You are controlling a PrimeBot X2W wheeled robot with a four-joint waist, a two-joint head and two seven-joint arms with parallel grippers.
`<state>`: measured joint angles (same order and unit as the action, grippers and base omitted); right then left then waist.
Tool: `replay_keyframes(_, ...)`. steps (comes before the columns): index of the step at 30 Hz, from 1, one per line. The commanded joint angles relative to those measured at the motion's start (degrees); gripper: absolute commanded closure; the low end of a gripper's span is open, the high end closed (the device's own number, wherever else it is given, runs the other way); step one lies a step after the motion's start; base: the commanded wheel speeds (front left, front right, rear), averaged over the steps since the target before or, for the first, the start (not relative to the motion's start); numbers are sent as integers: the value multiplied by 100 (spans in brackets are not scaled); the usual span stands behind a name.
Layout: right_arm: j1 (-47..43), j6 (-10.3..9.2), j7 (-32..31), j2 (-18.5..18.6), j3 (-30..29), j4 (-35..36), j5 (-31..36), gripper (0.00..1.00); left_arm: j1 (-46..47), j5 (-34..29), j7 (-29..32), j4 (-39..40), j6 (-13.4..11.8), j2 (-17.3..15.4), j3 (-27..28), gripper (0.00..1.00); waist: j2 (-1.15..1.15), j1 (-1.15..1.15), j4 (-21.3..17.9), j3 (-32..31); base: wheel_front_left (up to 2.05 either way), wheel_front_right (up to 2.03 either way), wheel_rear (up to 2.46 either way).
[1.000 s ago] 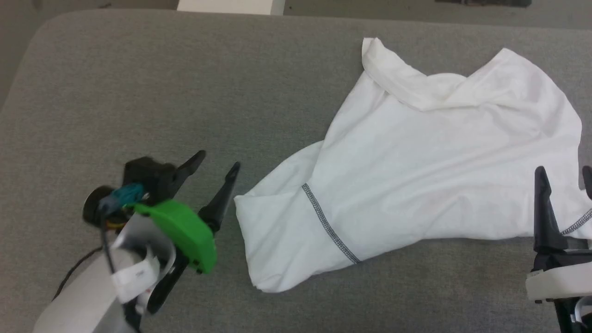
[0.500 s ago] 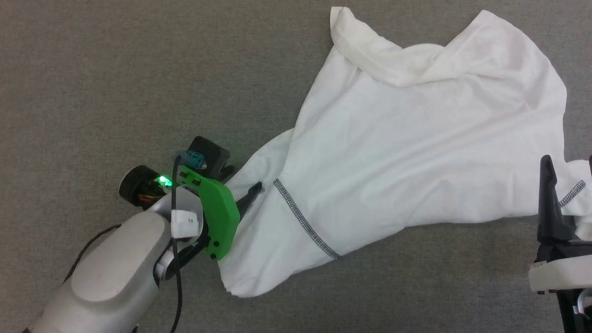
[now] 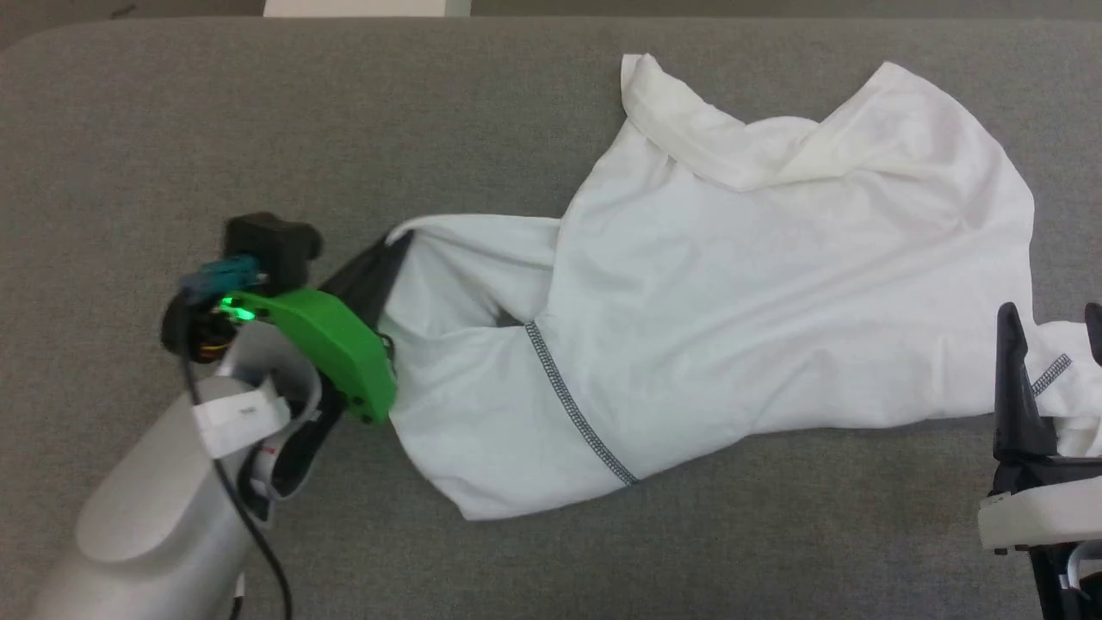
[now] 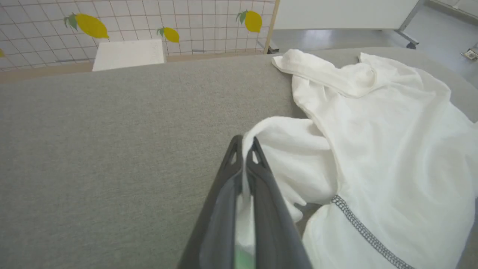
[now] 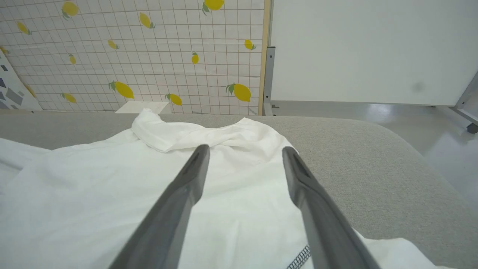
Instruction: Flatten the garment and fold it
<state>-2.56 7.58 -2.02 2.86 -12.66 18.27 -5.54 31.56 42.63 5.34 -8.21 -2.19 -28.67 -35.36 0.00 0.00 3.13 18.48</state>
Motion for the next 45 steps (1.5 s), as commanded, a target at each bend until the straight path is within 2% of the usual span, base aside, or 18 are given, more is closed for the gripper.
replay_keyframes(1,-76,-9,10,2,8,-21,-48,0,-182,160,-128,212,-178,-172,264,100,0,0,175,-287,0,0,0)
replay_keyframes(4,-156,-9,10,2,-3,-36,-72,0,-515,343,-272,695,-595,-513,787,100,0,0,225,-398,0,0,0)
replay_keyframes(9,-238,-9,41,2,9,-38,-122,0,-1370,667,-670,1211,-1665,-916,1944,100,0,0,250,-420,0,0,0)
replay_keyframes(12,-247,-9,49,2,24,-37,-137,0,-1910,822,-958,1187,-2207,-917,2528,100,0,0,236,-380,0,0,0)
replay_keyframes(15,-237,-9,31,2,31,-30,-117,0,-2382,928,-1172,968,-2476,-837,2843,100,0,0,218,-326,0,0,0)
replay_keyframes(17,-221,-9,11,2,29,-23,-92,0,-2554,983,-1219,812,-2471,-734,2830,100,0,0,205,-301,0,0,0)
replay_keyframes(19,-203,-9,-10,2,17,-10,-74,0,-2602,1088,-1275,694,-2402,-549,2800,66,0,0,204,-285,0,0,0)
replay_keyframes(20,-193,-9,-23,2,11,0,-67,0,-2605,1106,-1290,619,-2368,-472,2747,56,0,0,206,-280,0,0,0)
replay_keyframes(21,-186,-9,-35,2,9,6,-59,0,-2592,1123,-1308,561,-2346,-401,2709,51,0,0,208,-280,0,0,0)
replay_keyframes(22,-177,-9,-51,2,15,13,-50,0,-2567,1147,-1317,498,-2300,-314,2652,11,0,0,208,-283,0,0,0)
replay_keyframes(23,-169,-9,-63,2,23,19,-43,0,-2539,1155,-1330,456,-2254,-259,2604,0,0,0,207,-284,0,0,0)
replay_keyframes(28,-152,-9,-112,2,53,13,-38,0,-2248,968,-1710,556,-1960,-91,2475,0,0,0,211,-369,0,0,0)
replay_keyframes(30,-159,-9,-114,2,47,23,-36,0,-2148,769,-1868,898,-1763,-78,2426,0,0,0,199,-411,0,0,0)
replay_keyframes(35,-224,-9,-108,2,22,30,-58,0,-2220,-24,-2025,2004,-1566,135,2503,0,0,0,133,-499,0,0,0)
replay_keyframes(39,-305,-9,-65,2,20,-13,-126,0,-2710,-1025,-2031,2677,-1502,535,2619,0,0,0,55,-533,0,0,0)
replay_keyframes(40,-349,-9,-37,2,24,-44,-166,0,-3036,-1391,-2032,2829,-1437,791,2630,0,0,0,24,-533,0,0,0)
replay_keyframes(45,-433,-9,-15,2,63,-125,-233,0,-3671,-1993,-2033,2678,-1174,1325,2544,0,0,0,31,-495,0,0,0)
